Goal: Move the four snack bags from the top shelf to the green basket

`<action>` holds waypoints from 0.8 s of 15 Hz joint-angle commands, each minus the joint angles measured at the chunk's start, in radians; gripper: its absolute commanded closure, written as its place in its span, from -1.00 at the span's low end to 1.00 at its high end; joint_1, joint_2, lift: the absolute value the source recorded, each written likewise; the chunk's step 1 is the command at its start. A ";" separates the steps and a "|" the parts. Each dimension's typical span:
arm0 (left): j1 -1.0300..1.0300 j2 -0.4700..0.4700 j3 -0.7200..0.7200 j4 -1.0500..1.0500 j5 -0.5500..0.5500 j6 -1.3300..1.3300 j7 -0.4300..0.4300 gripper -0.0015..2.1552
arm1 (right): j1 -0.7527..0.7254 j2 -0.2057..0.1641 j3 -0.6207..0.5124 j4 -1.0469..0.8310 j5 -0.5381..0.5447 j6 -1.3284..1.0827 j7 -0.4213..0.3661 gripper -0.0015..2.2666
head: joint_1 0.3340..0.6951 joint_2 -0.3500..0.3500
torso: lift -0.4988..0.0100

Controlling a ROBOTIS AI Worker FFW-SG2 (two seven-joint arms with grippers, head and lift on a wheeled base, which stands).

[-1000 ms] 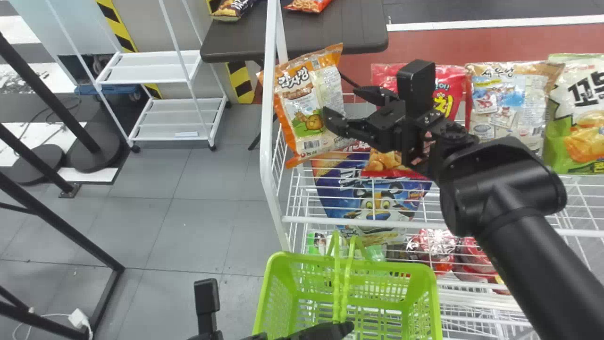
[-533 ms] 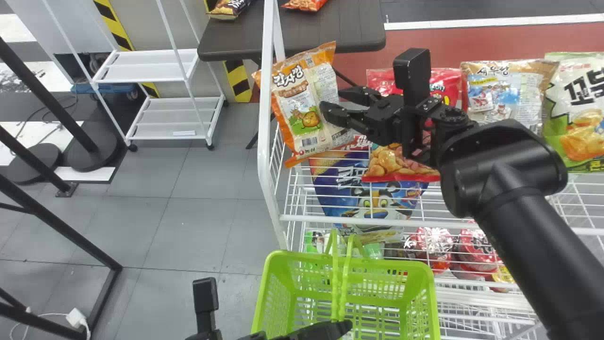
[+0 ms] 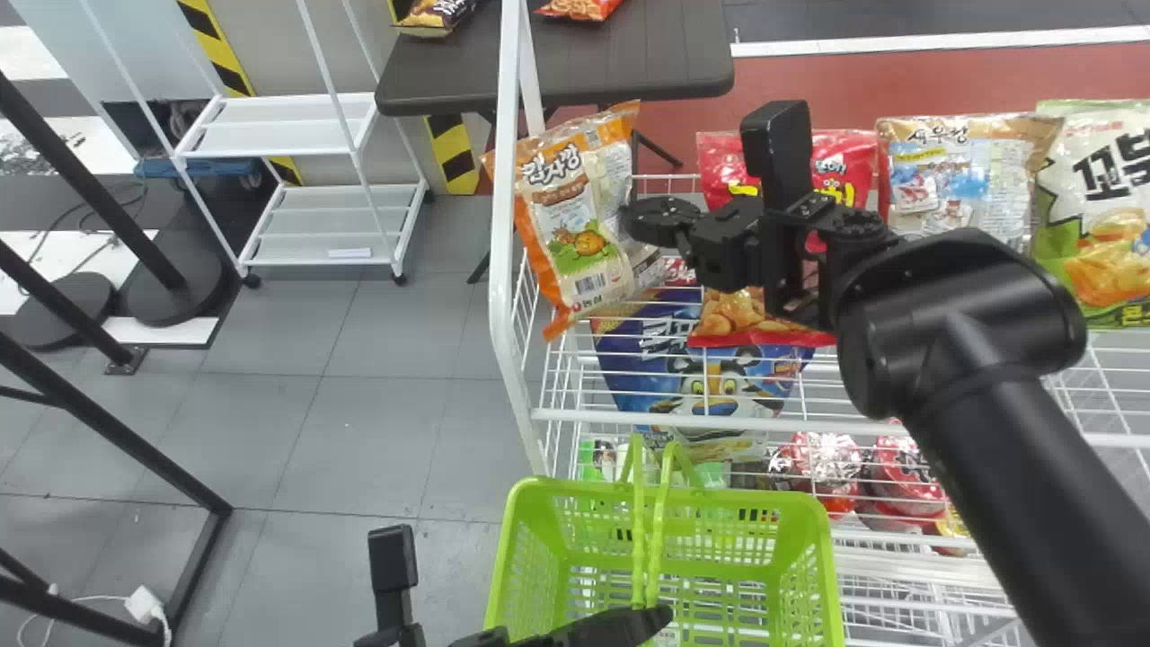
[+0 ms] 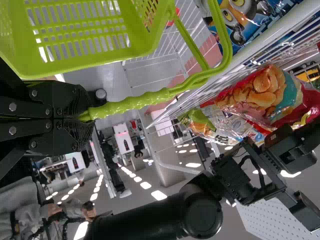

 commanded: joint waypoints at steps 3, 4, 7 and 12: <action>0.005 -0.009 -0.002 -0.007 -0.009 0.000 0.000 0.56 | 0.191 0.001 0.014 -0.303 -0.003 0.025 -0.042 0.74 | 1.00 0.40 | 0.96; 0.007 -0.009 -0.002 -0.010 -0.011 0.000 0.000 0.56 | 0.231 0.001 0.023 -0.378 -0.004 0.031 -0.077 0.74 | 1.00 0.41 | 0.96; 0.019 -0.012 0.000 -0.030 -0.017 0.000 0.000 0.56 | 0.383 0.001 0.057 -0.644 0.028 0.102 -0.221 0.74 | 1.00 0.45 | 0.96; 0.043 -0.024 -0.006 -0.065 -0.040 0.003 0.000 0.56 | 0.693 -0.084 0.031 -1.064 0.071 0.215 -0.312 0.74 | 1.00 0.39 | 0.96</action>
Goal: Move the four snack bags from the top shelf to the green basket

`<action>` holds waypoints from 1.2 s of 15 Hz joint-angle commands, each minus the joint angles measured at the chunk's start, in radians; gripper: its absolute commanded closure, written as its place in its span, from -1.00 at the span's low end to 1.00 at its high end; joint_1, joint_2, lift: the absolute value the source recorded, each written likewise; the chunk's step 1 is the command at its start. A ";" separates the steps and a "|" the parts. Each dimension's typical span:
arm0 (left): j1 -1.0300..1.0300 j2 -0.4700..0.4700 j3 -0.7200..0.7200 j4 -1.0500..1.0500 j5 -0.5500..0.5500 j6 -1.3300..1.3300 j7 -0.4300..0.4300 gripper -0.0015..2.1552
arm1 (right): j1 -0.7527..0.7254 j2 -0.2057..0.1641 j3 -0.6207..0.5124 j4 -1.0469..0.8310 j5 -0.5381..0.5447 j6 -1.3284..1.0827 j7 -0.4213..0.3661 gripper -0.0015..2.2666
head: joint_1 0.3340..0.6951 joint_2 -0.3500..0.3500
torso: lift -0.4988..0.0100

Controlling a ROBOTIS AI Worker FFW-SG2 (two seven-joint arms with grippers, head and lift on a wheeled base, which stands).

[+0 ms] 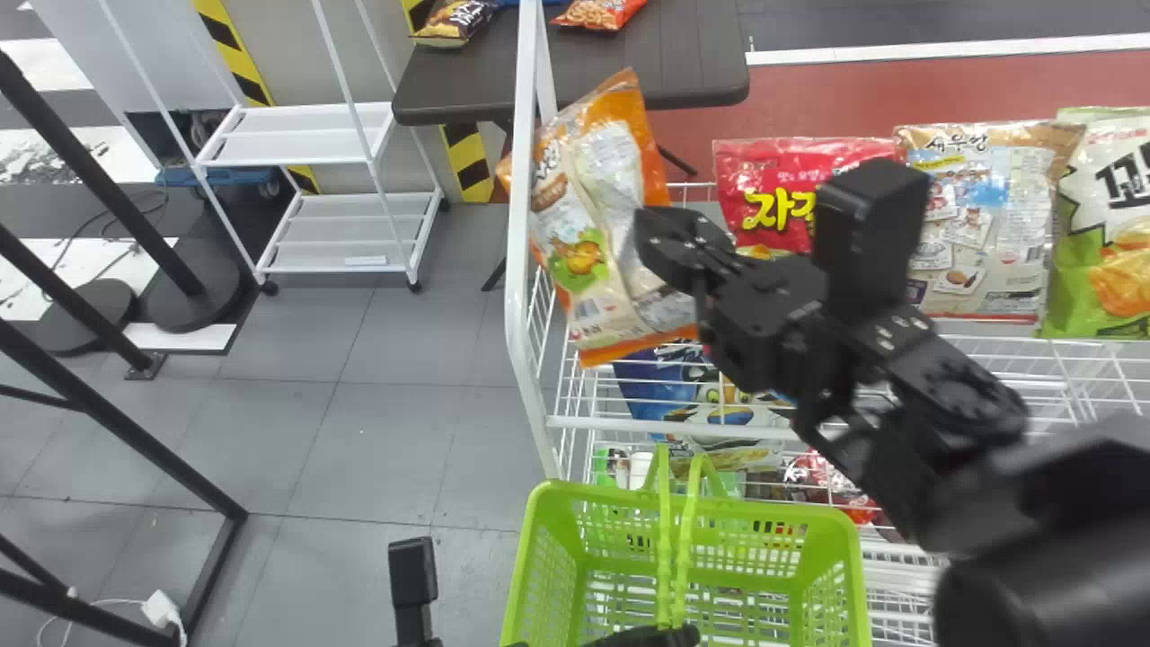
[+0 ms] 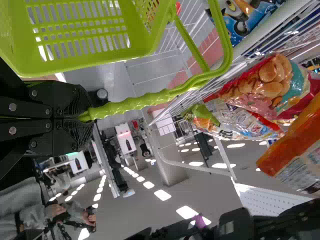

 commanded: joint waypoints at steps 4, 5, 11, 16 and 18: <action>0.037 -0.010 0.004 -0.038 -0.011 -0.002 -0.001 0.56 | 0.420 -0.062 -0.129 -0.367 0.045 0.026 -0.015 0.74 | 1.00 0.11 | 0.96; 0.050 -0.015 0.013 -0.039 -0.011 -0.002 -0.006 0.56 | 0.483 -0.066 -0.170 -0.398 0.044 0.029 -0.010 0.74 | 1.00 0.04 | 0.96; 0.102 -0.061 0.074 -0.067 -0.016 -0.048 -0.020 0.56 | 0.632 -0.144 -0.334 -0.433 -0.007 0.244 0.019 0.74 | 1.00 -0.38 | 0.96; 0.108 -0.076 0.064 -0.090 -0.039 -0.045 -0.014 0.56 | 0.644 -0.108 -0.282 -0.291 -0.019 0.219 0.084 0.74 | 1.00 -0.61 | 0.96; 0.114 -0.080 0.064 -0.094 -0.042 -0.045 -0.012 0.56 | 0.607 -0.088 -0.233 -0.180 -0.031 0.112 0.074 0.74 | 1.00 -0.53 | 0.96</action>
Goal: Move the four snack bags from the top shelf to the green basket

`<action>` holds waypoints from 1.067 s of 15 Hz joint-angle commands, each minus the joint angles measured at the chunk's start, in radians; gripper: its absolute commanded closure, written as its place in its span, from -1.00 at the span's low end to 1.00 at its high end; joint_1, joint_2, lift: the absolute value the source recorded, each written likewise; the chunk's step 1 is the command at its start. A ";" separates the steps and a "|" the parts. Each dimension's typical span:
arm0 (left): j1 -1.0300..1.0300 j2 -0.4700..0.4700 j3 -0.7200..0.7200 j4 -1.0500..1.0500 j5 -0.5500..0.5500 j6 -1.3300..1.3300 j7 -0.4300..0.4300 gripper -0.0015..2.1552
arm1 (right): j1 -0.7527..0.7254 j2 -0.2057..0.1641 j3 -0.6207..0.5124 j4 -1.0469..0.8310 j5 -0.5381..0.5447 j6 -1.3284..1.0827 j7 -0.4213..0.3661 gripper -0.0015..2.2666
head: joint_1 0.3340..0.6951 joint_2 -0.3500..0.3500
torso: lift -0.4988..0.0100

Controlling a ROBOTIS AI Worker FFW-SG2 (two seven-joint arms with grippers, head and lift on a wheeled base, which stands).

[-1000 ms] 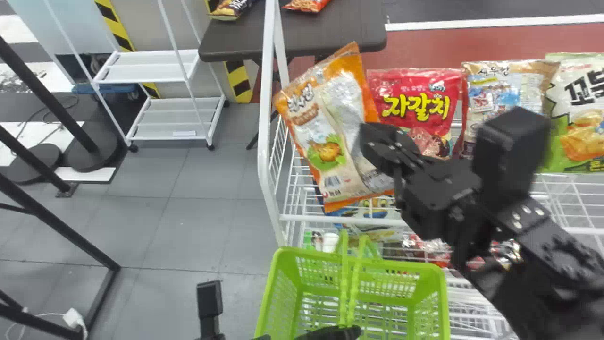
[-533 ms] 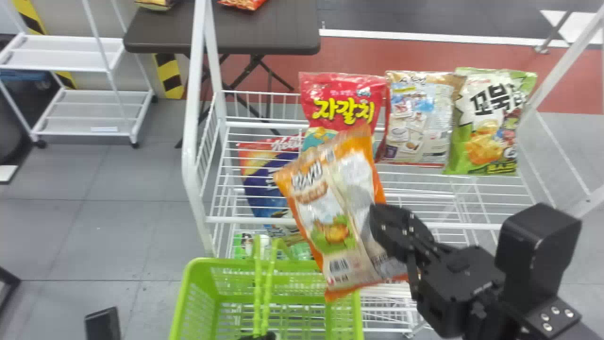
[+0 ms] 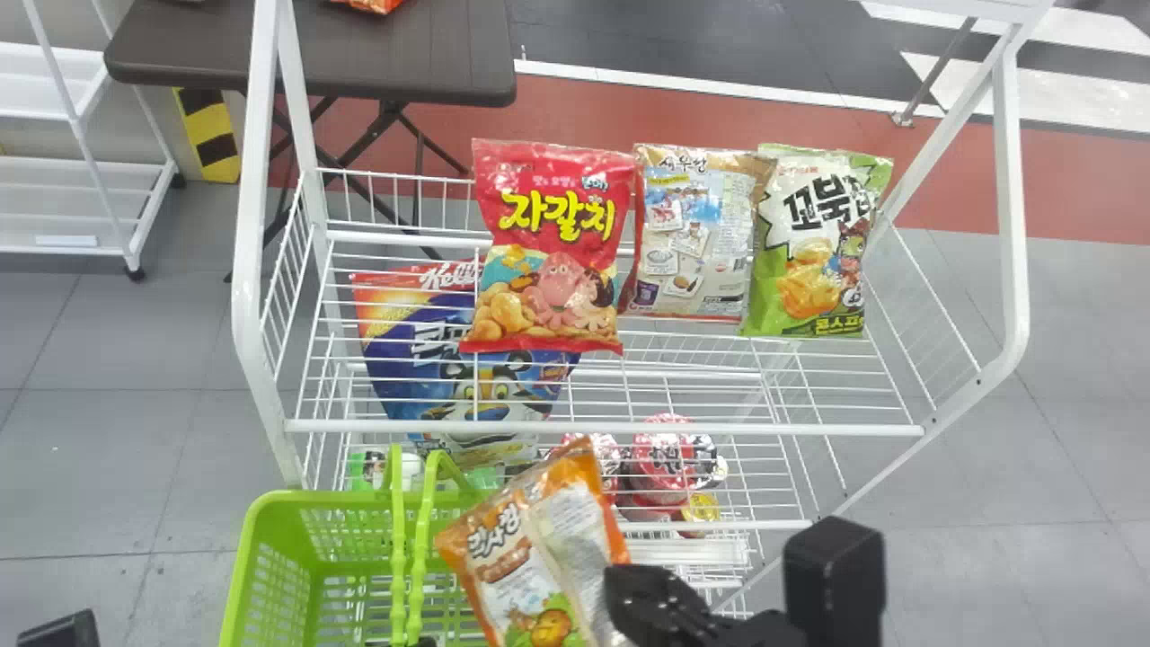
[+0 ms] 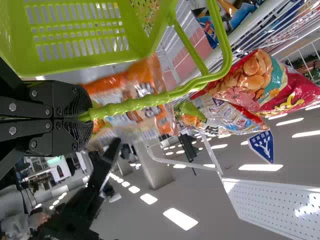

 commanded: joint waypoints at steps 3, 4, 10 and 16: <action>0.005 -0.002 -0.006 -0.005 -0.009 0.000 -0.001 0.56 | -0.071 0.020 0.108 0.207 -0.008 -0.278 -0.055 0.74 | 1.00 -0.29 | 0.96; 0.005 -0.002 -0.009 -0.005 -0.011 0.000 -0.001 0.56 | -0.086 0.019 0.134 0.239 0.003 -0.284 -0.073 0.74 | 1.00 -0.23 | 0.96; 0.005 -0.002 -0.014 -0.002 -0.012 -0.006 -0.006 0.56 | -0.100 0.016 0.169 0.320 0.012 -0.189 -0.110 0.32 | 1.00 -0.04 | 0.96; 0.011 -0.002 -0.019 -0.006 -0.015 -0.006 -0.007 0.56 | -0.105 0.011 0.154 0.296 0.063 -0.395 -0.133 -0.95 | 1.00 -0.18 | 0.96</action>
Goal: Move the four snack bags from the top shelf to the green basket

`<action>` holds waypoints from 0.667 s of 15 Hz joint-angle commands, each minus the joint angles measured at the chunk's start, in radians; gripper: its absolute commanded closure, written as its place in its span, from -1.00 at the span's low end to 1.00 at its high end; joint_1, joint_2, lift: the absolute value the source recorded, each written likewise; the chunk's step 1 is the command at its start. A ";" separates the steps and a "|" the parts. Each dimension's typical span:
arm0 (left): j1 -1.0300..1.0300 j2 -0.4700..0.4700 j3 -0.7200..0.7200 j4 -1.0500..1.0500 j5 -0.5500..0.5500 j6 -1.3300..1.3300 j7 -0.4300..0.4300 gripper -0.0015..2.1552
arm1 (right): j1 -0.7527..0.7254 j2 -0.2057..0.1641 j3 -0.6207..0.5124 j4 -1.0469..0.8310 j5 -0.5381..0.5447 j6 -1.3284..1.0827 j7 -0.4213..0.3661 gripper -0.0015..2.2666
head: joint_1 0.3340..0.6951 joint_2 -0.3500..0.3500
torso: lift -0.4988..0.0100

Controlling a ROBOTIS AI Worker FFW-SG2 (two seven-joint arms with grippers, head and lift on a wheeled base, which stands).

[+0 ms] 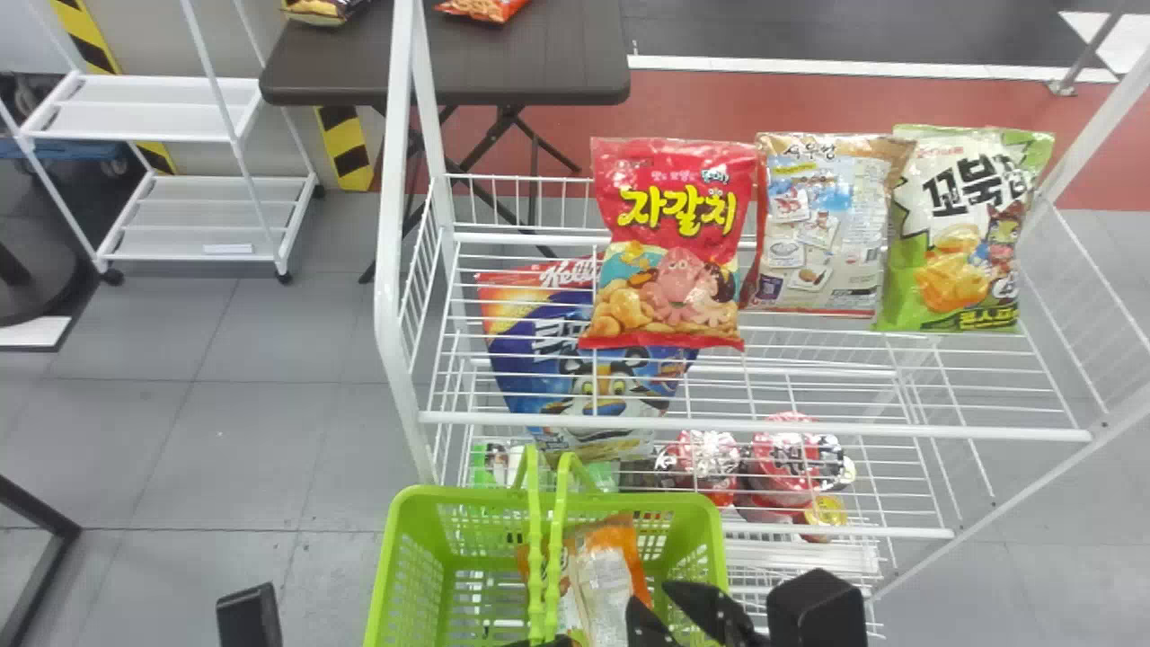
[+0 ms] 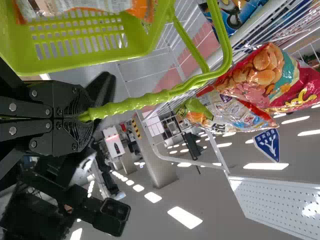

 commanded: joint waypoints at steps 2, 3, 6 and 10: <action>0.005 0.006 -0.003 -0.012 0.000 0.000 0.003 0.56 | -0.053 0.008 0.008 0.024 0.015 -0.245 -0.074 -0.95 | 1.00 -0.17 | 0.96; 0.005 0.008 -0.006 -0.013 0.000 0.000 0.003 0.56 | -0.113 0.008 0.016 0.062 0.015 -0.297 -0.137 -0.95 | 1.00 -0.17 | 0.96; 0.003 0.014 -0.006 -0.013 0.000 0.000 0.003 0.56 | -0.304 0.047 0.020 0.164 -0.014 -0.310 -0.250 -0.94 | 1.00 -0.28 | 0.96; 0.003 0.020 -0.005 -0.010 0.000 0.000 0.003 0.56 | -0.561 0.103 0.007 0.291 -0.039 -0.132 -0.265 -0.92 | 1.00 -0.27 | 0.96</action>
